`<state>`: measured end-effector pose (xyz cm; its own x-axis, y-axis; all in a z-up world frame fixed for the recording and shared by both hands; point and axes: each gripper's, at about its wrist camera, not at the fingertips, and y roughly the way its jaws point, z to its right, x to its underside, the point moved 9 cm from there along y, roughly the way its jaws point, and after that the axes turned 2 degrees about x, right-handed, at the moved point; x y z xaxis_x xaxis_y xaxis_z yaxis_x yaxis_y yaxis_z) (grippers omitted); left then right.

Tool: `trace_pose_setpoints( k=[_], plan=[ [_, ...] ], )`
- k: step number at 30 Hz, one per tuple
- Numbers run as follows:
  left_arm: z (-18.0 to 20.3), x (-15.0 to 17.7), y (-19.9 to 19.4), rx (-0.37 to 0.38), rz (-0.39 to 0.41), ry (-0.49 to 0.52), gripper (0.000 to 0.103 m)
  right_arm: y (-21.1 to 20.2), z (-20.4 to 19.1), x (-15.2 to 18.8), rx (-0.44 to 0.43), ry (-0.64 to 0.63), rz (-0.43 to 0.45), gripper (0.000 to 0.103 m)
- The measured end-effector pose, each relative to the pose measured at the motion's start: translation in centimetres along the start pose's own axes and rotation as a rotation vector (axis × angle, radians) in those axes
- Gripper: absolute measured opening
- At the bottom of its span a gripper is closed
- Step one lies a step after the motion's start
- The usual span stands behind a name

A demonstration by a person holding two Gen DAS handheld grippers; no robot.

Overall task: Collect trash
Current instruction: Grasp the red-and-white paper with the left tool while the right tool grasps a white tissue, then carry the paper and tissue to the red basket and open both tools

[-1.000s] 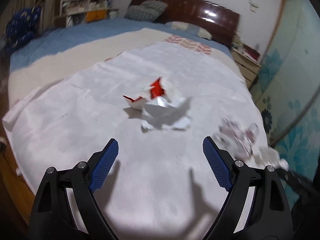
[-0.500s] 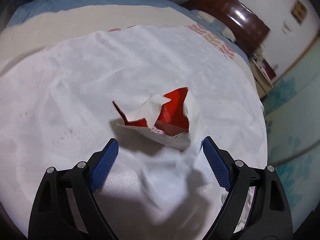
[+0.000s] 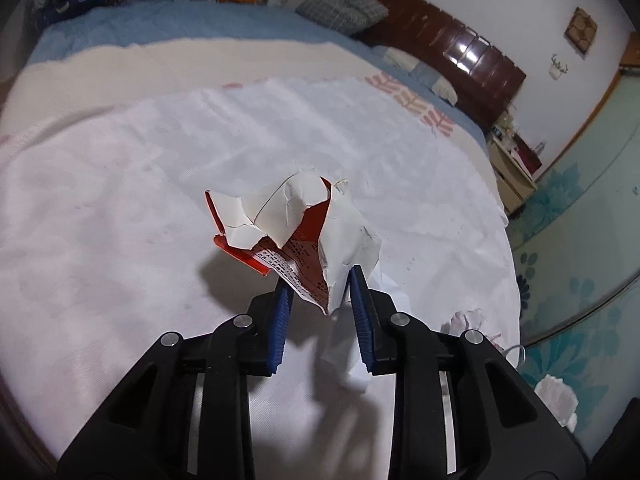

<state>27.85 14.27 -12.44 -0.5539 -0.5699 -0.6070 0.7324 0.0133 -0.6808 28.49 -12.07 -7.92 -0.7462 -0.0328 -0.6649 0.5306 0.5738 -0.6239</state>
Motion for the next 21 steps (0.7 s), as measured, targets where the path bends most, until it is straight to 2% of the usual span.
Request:
trace_pose_setpoints(
  k=[2,8,11,13,16,19,21],
  plan=[
    [0.0,-0.1,-1.1,-0.009,0.023,0.005,0.028,-0.5,0.2,-0.1,0.0,0.002,0.008,0.012],
    [1.4,-2.4,-6.8,-0.063,0.191,0.041,0.028,-2.7,1.0,-0.3,0.011,-0.022,0.043,0.012],
    [3.9,-3.3,-10.1,-0.041,0.254,0.08,0.029,-4.6,1.8,-0.5,0.039,-0.031,0.074,0.012],
    [7.7,-2.9,-12.3,0.015,0.268,0.137,0.029,-6.7,2.9,-0.9,0.069,-0.026,0.113,0.012],
    [13.3,-0.6,-14.3,0.11,0.257,0.213,0.029,-10.0,5.0,-1.2,0.122,-0.013,0.18,0.012],
    [19.6,4.0,-15.6,0.228,0.226,0.292,0.029,-14.6,8.6,-0.6,0.204,0.023,0.24,0.012],
    [23.5,7.9,-14.8,0.307,0.146,0.331,0.029,-16.9,10.7,0.0,0.258,0.035,0.249,0.012]
  ],
)
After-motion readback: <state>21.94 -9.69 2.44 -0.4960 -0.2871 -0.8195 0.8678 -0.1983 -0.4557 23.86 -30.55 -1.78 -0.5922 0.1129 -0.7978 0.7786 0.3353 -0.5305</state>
